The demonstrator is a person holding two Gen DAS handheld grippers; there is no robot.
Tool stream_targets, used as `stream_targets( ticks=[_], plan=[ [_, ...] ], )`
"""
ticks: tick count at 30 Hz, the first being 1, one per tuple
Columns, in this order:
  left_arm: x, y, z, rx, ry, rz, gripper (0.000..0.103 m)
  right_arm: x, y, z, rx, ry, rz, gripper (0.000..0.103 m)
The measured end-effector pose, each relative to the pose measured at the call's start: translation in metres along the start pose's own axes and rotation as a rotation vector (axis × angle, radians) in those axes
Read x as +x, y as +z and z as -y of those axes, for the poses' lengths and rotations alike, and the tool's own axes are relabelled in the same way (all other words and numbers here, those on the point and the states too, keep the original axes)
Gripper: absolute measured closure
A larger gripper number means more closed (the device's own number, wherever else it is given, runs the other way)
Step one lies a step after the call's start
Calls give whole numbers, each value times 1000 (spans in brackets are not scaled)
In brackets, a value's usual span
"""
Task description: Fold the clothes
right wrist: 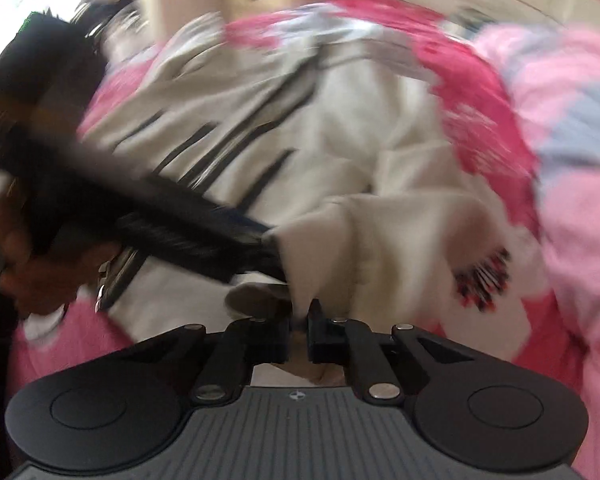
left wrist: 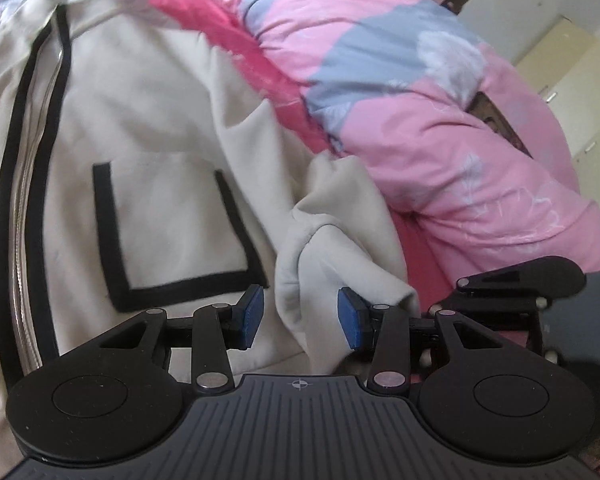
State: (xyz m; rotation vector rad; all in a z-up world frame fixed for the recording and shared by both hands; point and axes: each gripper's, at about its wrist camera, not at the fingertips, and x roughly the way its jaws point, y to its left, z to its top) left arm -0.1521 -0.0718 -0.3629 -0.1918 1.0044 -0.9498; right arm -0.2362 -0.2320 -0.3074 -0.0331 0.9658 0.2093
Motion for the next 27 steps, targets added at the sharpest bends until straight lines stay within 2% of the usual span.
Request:
stream_targets(
  ticks=[2,4,6,8,12,14,16,18,20,22,23,25,26,27],
  plan=[
    [-8,2,2,-24,-25,44,62,-24,-7,29,175,-20,59,95],
    [-13,2,-5,-91,-60,84,62,-55,-27,70,452,-4,139,95],
    [-11,-3,-11,-107,-33,65,62,-86,-64,109,757,21,219,95],
    [-8,-8,-16,-121,-4,44,62,-105,-107,134,1007,33,266,95],
    [-3,-19,-28,-150,54,3,62,-97,-192,152,1436,100,185,94],
    [-1,-24,-33,-164,83,-18,62,-85,-220,151,1557,108,98,91],
    [-1,-26,-35,-166,105,-22,62,-83,-228,146,1521,64,31,90],
    [-1,-25,-36,-165,124,-20,62,-92,-224,139,1403,4,-1,80],
    [-1,-24,-36,-160,138,-18,62,-104,-213,129,1241,-78,-22,77],
    [1,-24,-38,-160,147,-20,62,-115,-197,115,1041,-142,-26,74],
    [2,-23,-38,-162,146,-21,62,-118,-186,106,915,-159,-20,65],
    [4,-24,-38,-162,147,-21,62,-112,-163,83,644,-176,-23,56],
    [4,-24,-37,-157,147,-21,62,-109,-151,71,508,-183,-25,47],
    [4,-24,-36,-151,148,-23,62,-105,-139,60,372,-189,-28,42]
  ],
)
